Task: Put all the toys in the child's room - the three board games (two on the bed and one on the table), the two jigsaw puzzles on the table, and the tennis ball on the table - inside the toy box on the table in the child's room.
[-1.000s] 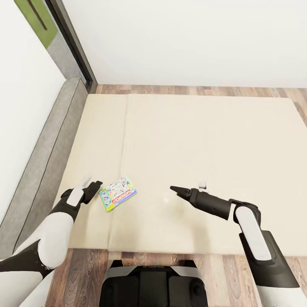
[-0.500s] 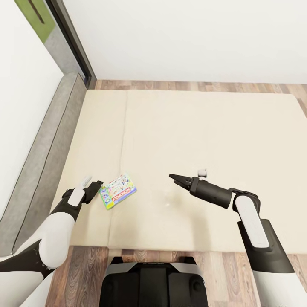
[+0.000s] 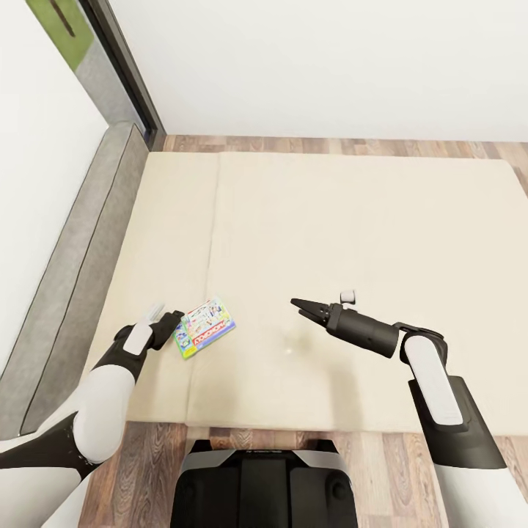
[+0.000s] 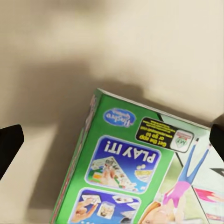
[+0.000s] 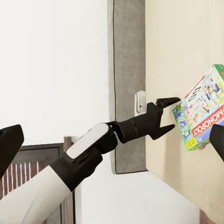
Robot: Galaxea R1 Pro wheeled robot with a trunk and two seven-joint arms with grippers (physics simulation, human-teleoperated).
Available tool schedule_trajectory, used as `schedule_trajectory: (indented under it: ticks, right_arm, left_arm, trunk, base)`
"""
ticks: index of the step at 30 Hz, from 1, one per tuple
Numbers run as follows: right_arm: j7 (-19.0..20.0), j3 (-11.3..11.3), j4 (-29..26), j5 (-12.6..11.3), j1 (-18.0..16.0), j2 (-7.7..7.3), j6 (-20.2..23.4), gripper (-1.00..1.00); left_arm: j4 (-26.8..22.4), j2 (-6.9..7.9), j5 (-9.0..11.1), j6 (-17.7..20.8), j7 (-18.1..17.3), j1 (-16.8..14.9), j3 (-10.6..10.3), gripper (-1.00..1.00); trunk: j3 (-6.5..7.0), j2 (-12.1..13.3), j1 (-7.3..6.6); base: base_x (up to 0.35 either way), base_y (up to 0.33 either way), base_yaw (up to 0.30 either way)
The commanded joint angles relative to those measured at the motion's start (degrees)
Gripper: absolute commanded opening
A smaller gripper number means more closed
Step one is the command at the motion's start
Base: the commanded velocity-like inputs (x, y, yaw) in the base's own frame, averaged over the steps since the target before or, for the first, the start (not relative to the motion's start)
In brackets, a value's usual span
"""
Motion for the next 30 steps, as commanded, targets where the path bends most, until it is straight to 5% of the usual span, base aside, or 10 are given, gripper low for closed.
schedule_trajectory:
  ticks: [1, 30]
  right_arm:
    - [0.5, 0.0, 0.0, 0.5, 0.0, -0.03, 0.1, 1.00]
    - [0.5, 1.5, 0.0, 0.5, 0.0, 0.05, 0.1, 1.00]
  left_arm:
    - [-0.2, -0.07, 0.6, 0.3, 0.4, 0.0, 0.2, 1.00]
    - [-0.3, -0.03, 0.8, 0.5, 0.1, 0.0, 0.2, 1.00]
  trunk:
    - [-0.05, -0.1, 0.02]
    - [-0.23, -0.1, 0.02]
  base:
    - [0.000, 0.000, 0.001]
    - [0.000, 0.000, 0.000]
